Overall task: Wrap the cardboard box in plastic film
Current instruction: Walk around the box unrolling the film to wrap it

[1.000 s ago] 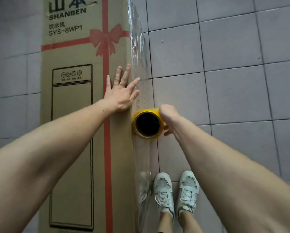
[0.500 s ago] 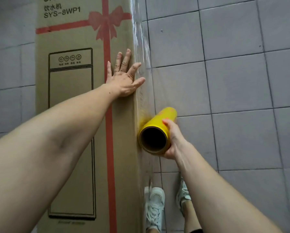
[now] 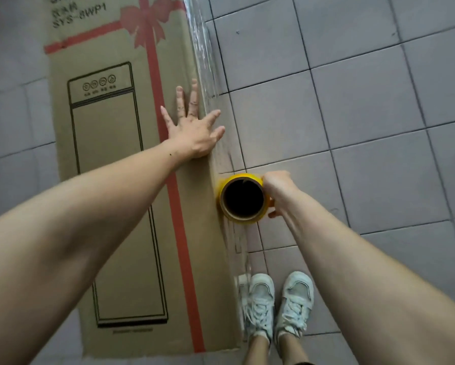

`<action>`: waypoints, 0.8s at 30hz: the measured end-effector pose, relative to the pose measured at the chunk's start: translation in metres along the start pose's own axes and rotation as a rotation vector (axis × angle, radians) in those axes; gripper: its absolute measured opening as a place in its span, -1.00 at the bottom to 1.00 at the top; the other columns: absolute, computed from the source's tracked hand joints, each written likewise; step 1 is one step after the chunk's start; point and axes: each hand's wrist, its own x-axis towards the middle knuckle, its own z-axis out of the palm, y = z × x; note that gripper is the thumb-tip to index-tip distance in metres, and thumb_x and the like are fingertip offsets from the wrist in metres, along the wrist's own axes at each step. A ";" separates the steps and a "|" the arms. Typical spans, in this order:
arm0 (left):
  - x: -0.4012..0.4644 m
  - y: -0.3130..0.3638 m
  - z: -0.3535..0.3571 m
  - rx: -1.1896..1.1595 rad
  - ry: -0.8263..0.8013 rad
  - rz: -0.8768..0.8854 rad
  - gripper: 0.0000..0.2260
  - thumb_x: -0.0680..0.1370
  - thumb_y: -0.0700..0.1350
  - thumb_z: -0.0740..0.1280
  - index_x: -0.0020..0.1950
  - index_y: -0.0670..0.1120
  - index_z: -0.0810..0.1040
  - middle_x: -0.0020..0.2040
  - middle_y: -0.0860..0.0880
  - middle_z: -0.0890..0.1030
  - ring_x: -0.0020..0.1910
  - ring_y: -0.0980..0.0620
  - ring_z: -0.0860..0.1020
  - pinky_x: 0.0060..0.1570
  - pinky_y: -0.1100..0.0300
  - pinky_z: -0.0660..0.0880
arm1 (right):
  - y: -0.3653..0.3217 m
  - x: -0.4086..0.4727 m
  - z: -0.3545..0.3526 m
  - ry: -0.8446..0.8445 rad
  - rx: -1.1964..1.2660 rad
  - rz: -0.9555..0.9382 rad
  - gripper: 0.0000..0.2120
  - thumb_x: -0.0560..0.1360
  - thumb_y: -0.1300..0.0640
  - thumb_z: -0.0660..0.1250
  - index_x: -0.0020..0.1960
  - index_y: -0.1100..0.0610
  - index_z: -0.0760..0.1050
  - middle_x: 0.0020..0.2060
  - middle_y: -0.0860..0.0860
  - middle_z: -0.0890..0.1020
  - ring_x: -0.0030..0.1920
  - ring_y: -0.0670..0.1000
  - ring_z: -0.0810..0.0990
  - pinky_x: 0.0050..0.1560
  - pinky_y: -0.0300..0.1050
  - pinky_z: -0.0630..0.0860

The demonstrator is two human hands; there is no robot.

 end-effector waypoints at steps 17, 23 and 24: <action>-0.006 0.006 0.019 -0.100 0.047 -0.041 -0.55 0.63 0.09 0.16 0.51 0.25 0.17 0.54 -0.02 -0.45 0.50 -0.14 -0.45 0.38 -0.37 -0.36 | 0.091 -0.028 0.003 -0.224 0.417 0.473 -0.21 0.17 -0.27 0.47 0.25 0.16 0.42 0.01 0.23 0.67 -0.05 0.26 0.69 0.05 0.27 0.56; -0.014 0.006 0.010 -0.022 0.038 -0.014 -0.63 0.64 0.13 0.12 0.45 0.15 0.31 0.53 -0.10 -0.46 0.50 -0.20 -0.44 0.38 -0.39 -0.35 | 0.151 -0.046 0.023 -0.207 0.716 0.544 -0.45 0.36 -0.29 0.29 0.14 0.10 0.55 -0.02 0.18 0.68 -0.04 0.22 0.64 0.00 0.15 0.53; -0.016 0.005 0.009 0.055 0.040 0.035 -0.61 0.65 0.17 0.08 0.44 0.11 0.34 0.54 -0.12 -0.45 0.50 -0.20 -0.44 0.38 -0.37 -0.37 | 0.148 -0.046 0.023 -0.177 0.666 0.495 -0.51 0.41 -0.24 0.27 0.13 0.10 0.53 -0.05 0.17 0.67 -0.09 0.21 0.63 0.00 0.16 0.52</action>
